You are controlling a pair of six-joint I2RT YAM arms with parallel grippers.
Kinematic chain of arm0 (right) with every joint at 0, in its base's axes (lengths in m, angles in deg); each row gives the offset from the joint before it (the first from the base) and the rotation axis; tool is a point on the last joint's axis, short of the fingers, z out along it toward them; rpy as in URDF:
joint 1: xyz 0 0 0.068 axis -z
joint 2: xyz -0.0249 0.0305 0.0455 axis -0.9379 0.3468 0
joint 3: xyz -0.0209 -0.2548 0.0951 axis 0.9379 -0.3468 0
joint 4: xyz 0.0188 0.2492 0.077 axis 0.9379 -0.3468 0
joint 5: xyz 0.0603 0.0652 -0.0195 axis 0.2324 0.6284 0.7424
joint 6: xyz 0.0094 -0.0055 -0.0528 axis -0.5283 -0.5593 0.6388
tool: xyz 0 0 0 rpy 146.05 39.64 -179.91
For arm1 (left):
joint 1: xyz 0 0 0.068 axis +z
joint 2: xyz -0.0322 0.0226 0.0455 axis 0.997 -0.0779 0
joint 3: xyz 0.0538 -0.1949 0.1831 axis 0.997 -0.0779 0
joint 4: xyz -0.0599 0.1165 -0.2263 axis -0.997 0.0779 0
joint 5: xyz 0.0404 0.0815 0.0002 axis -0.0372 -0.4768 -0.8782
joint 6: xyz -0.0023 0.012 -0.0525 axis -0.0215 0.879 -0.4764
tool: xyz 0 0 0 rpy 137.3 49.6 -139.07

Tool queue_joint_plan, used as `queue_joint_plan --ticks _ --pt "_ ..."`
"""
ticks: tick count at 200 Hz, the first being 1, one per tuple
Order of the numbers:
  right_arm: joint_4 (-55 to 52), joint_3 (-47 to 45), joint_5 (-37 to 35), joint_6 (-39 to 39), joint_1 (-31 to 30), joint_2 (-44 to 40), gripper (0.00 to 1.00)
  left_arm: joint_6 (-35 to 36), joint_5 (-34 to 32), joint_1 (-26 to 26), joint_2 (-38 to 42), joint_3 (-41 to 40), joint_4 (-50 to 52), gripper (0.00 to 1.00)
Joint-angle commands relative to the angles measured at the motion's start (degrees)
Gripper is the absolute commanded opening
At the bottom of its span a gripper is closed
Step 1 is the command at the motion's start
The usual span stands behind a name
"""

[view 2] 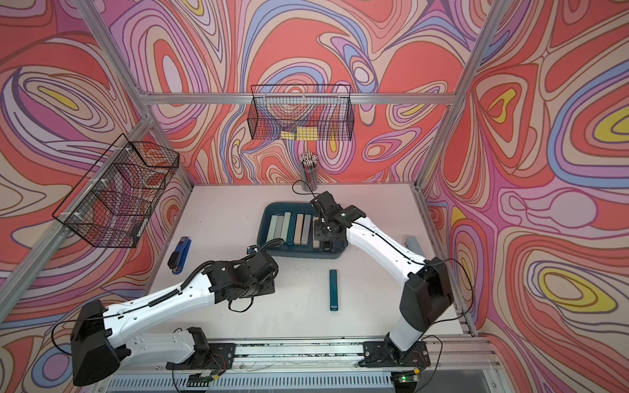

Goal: Put the pruning pliers into the storage box
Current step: Place the pruning pliers in the storage box.

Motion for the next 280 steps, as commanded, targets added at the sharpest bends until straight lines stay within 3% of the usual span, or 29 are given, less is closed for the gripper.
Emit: queue_joint_plan --ticks 1,37,90,160,280 --pt "1.7 4.2 -0.6 3.6 2.0 5.2 0.23 -1.0 -1.2 0.3 2.4 -0.4 3.0 0.59" --pt "3.5 8.7 -0.9 6.0 5.3 14.6 0.22 -1.8 -1.4 0.3 4.9 -1.5 3.7 0.59" --pt "7.9 8.7 -0.6 7.1 7.1 20.7 0.22 -2.8 -2.0 0.3 7.9 -3.4 4.1 0.59" --pt "10.4 10.7 4.0 7.0 8.2 26.6 0.22 -3.9 -2.7 0.3 10.8 -4.7 5.4 0.59" --pt "10.0 16.2 8.7 3.8 8.2 31.5 0.25 -3.5 -1.8 0.3 8.4 -5.1 3.7 0.59"
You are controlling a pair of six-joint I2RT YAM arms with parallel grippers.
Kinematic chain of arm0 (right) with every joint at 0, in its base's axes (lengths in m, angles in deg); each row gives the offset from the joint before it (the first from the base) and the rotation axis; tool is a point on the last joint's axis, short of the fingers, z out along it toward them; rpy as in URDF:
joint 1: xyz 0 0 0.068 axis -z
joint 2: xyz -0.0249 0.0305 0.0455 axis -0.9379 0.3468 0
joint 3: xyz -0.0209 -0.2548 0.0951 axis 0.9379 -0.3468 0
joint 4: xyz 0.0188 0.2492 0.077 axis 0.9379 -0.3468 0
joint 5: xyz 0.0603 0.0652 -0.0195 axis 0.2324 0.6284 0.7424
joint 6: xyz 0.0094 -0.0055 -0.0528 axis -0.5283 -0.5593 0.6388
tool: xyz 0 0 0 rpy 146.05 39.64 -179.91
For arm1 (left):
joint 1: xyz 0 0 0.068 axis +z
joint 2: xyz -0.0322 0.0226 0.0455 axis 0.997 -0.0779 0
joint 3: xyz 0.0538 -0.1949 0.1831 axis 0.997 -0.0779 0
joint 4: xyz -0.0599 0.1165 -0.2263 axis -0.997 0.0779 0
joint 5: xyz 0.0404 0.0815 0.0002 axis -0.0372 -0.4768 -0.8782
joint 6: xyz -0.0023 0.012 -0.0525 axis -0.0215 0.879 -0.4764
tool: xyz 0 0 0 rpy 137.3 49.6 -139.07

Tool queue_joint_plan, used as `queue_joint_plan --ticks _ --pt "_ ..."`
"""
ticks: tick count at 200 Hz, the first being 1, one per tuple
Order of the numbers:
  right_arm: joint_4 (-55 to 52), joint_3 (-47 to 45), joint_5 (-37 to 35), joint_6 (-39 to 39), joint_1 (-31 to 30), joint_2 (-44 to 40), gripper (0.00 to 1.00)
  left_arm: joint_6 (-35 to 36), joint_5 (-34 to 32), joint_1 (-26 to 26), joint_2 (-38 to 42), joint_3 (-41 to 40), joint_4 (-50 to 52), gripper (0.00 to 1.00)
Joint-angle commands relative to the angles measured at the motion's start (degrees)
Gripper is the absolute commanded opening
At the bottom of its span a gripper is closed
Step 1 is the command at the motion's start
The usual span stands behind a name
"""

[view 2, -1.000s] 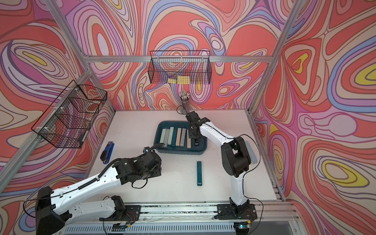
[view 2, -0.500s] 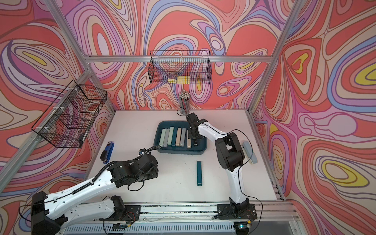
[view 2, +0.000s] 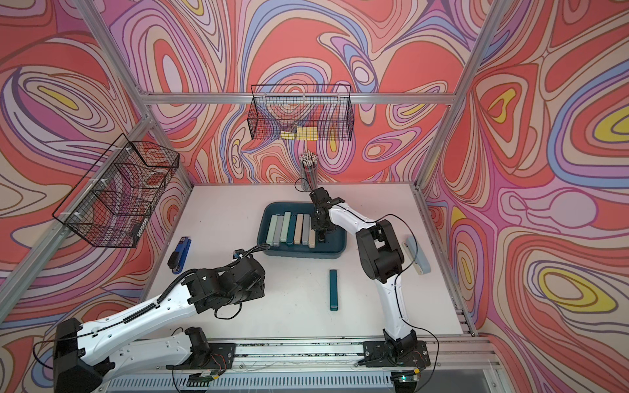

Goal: Put the pruning pliers into the storage box
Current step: Place the pruning pliers in the storage box.

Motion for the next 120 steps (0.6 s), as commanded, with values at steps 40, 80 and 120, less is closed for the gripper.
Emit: queue_joint_plan --ticks 40,80,120 --pt "-4.6 4.7 -1.8 -2.0 0.1 1.1 0.46 -0.1 -0.8 0.3 -0.8 -0.5 0.5 0.59" --pt "-6.8 6.1 -2.6 -2.2 0.3 -1.9 0.56 1.0 -1.5 0.3 -1.6 -0.3 -0.3 0.59" --pt "-9.3 7.8 -2.8 -1.3 0.3 -6.9 0.56 3.0 -3.9 1.4 -3.0 1.7 -0.3 0.59"
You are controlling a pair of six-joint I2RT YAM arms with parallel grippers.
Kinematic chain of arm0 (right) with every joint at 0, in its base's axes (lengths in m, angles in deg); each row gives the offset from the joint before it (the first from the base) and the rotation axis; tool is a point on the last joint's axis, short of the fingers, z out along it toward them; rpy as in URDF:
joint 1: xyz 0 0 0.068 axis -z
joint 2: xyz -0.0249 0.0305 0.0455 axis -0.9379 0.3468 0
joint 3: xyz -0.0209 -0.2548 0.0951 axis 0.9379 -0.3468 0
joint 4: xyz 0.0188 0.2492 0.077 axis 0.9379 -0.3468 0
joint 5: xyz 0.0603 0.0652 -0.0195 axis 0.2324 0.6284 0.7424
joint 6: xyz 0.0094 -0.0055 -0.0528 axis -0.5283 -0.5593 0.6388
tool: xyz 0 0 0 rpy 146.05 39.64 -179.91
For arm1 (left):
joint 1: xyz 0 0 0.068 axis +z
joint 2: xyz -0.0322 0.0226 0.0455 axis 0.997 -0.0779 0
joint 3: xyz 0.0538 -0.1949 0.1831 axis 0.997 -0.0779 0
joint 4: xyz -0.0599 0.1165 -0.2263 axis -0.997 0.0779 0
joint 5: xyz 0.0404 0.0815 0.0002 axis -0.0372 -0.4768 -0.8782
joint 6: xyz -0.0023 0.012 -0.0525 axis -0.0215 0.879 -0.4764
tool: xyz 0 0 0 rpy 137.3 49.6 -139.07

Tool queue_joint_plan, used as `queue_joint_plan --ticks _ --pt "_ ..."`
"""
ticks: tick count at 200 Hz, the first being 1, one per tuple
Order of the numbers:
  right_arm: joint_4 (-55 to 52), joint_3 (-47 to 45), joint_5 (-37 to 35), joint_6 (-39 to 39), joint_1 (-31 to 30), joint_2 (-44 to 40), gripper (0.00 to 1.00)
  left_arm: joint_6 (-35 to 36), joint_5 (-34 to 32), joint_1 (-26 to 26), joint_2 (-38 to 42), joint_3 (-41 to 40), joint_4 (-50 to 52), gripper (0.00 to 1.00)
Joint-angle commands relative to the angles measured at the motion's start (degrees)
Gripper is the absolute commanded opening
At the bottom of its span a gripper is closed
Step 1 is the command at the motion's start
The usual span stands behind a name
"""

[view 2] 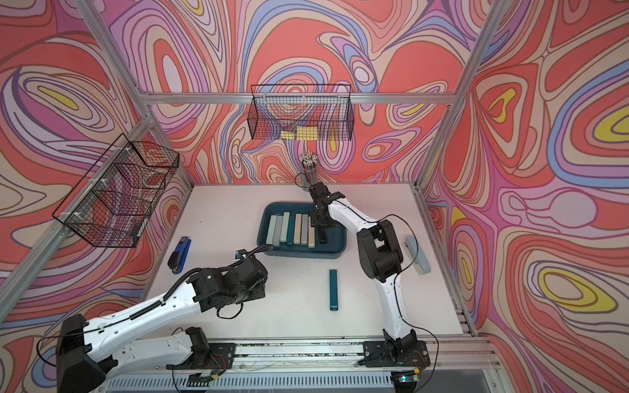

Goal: Put the pruning pliers into the storage box
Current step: Place the pruning pliers in the storage box, then pick up the pruning pliers from the center of the board.

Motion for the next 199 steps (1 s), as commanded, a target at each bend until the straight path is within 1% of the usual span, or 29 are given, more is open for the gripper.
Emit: queue_joint_plan --ticks 1,56,91,104,118,126,157,171,199 --pt "-2.1 2.0 -1.0 0.5 0.2 -6.6 0.56 1.5 -2.9 0.8 -0.9 1.9 0.2 0.59" --pt "-2.8 -4.6 -2.3 0.5 0.2 -13.7 0.57 1.9 -4.4 1.0 -0.3 2.5 1.1 0.59" --pt "-1.4 -17.0 -1.8 -2.6 -0.2 -22.7 0.57 1.9 -5.6 1.3 1.9 1.8 2.2 0.6" --pt "-2.3 -21.1 -3.4 -3.5 -1.7 -26.5 0.56 2.1 -5.8 1.5 2.2 1.6 2.2 0.6" --pt "-4.3 -24.7 -5.9 -4.6 -4.6 -29.6 0.57 2.5 -6.1 1.7 2.3 1.6 2.6 0.6" --pt "-5.2 -26.8 -6.2 -5.4 -6.1 -31.2 0.58 2.8 -6.4 1.9 2.2 1.6 2.8 0.61" --pt "-6.0 -36.3 -5.1 -11.2 -12.1 -37.2 0.61 3.5 -5.9 2.8 2.1 1.3 2.8 0.61" --pt "-4.1 -41.4 -4.0 -14.0 -14.3 -39.8 0.62 3.5 -5.6 2.9 1.9 1.1 2.6 0.63" --pt "0.6 -51.5 -1.8 -19.4 -15.7 -45.0 0.63 4.0 -4.6 3.0 0.8 1.0 1.3 0.63"
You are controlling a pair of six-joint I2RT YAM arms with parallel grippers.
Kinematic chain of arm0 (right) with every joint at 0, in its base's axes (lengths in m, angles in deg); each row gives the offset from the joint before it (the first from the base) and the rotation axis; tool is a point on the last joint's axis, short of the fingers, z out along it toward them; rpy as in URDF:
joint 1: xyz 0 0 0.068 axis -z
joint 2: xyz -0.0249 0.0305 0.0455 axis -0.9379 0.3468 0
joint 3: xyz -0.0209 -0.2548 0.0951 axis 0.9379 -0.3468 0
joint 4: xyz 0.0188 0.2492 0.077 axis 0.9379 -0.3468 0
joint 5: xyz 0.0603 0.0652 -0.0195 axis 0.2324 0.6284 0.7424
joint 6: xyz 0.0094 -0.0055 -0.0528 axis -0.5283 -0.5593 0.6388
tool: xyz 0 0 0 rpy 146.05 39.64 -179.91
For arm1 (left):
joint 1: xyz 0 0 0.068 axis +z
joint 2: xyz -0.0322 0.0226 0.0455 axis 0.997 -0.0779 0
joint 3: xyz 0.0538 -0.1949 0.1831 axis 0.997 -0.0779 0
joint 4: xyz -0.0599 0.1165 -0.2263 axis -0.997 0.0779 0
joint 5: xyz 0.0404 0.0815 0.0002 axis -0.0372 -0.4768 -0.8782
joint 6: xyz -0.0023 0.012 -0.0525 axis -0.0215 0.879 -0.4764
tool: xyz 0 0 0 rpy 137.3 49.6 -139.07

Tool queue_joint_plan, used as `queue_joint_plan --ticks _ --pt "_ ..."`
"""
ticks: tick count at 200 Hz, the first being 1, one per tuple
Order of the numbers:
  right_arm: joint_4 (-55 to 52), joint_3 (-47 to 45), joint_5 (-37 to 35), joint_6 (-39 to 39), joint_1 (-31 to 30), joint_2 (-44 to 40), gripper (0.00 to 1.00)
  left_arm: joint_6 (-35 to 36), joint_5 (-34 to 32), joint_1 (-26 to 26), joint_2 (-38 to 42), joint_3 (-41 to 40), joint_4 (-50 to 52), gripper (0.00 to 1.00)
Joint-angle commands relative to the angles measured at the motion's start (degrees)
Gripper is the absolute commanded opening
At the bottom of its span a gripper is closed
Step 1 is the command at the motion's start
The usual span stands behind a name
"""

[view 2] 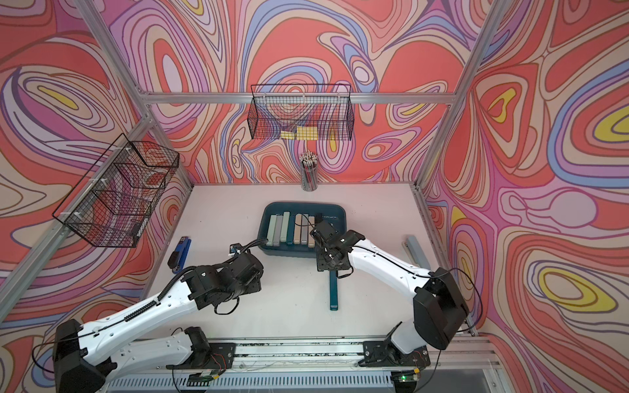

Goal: Put the pruning pliers into the storage box
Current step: Pick up the pruning pliers from the center of the board.

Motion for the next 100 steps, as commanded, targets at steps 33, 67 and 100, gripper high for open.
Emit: queue_joint_plan --ticks 33,67,100 --pt "6.9 -11.8 3.0 -8.5 -1.0 -5.9 0.63 1.1 0.7 0.4 -2.8 0.7 -0.2 0.63" --pt "11.2 -14.2 4.4 -7.7 -1.2 -4.5 0.62 1.2 1.2 0.5 -3.6 1.2 -0.3 0.63" --pt "13.2 -15.9 4.4 -7.8 -1.2 -1.9 0.59 1.0 1.5 0.5 -4.1 1.5 -0.2 0.63"
